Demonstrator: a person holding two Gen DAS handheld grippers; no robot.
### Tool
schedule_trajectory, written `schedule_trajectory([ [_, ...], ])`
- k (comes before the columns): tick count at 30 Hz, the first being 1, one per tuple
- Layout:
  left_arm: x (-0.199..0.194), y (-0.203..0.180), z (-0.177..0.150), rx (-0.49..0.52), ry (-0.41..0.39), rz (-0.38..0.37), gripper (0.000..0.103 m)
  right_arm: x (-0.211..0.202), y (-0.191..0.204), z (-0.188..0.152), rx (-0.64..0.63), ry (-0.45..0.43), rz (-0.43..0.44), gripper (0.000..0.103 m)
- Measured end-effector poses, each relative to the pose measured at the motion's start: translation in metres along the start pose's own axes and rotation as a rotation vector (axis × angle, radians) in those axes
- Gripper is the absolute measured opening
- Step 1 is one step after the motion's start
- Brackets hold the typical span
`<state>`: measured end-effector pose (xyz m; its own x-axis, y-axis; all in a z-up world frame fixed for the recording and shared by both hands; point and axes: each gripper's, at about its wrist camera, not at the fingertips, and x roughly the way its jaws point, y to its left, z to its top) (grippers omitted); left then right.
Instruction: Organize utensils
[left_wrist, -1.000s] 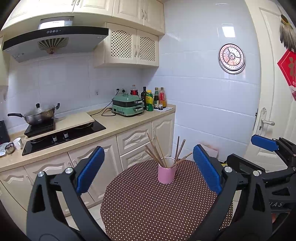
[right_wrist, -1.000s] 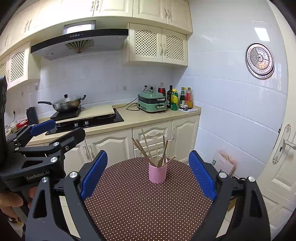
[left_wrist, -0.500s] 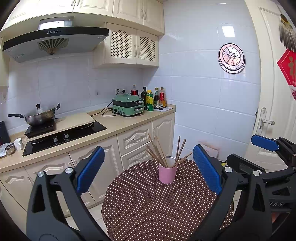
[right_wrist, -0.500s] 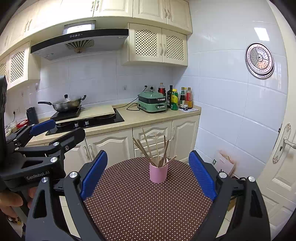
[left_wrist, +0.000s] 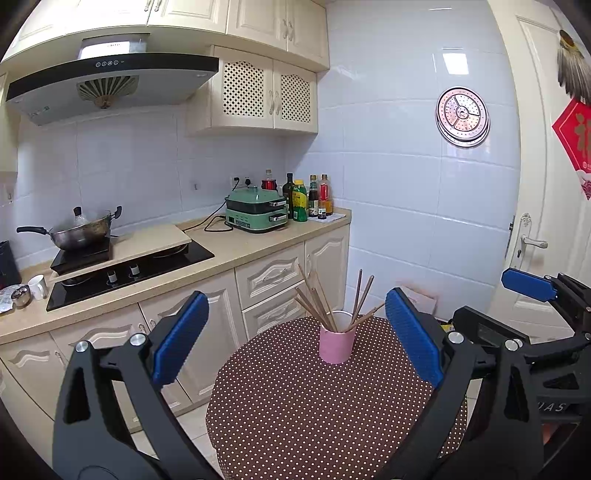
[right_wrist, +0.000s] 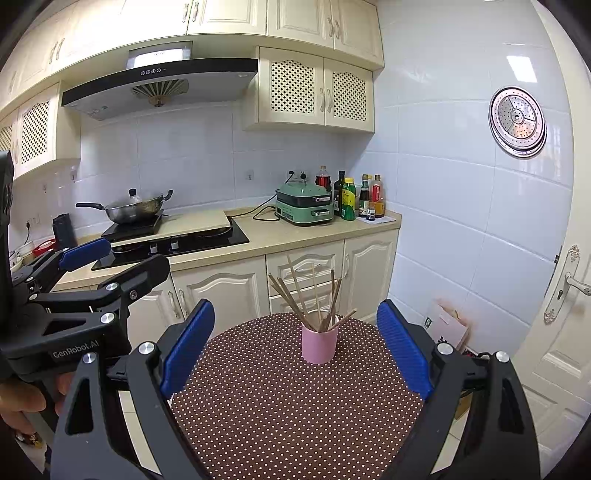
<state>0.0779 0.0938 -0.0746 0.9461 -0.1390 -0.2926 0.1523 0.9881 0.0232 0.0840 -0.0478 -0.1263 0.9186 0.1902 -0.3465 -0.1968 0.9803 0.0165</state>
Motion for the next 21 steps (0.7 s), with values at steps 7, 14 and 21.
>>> schedule_trajectory([
  [7, -0.0024, 0.0022, -0.0005, 0.005, -0.002, 0.000, 0.094, -0.0007, 0.0035, -0.0008, 0.005, -0.002, -0.003, 0.086],
  [14, -0.0053, 0.0064, -0.0012, 0.015, -0.005, -0.001, 0.094, -0.0012, 0.0052, -0.0016, 0.007, -0.004, -0.004, 0.086],
  [21, -0.0051, 0.0089, 0.0002, 0.019, -0.005, 0.005, 0.094, 0.0002, 0.0072, -0.0034, 0.009, -0.005, 0.002, 0.086],
])
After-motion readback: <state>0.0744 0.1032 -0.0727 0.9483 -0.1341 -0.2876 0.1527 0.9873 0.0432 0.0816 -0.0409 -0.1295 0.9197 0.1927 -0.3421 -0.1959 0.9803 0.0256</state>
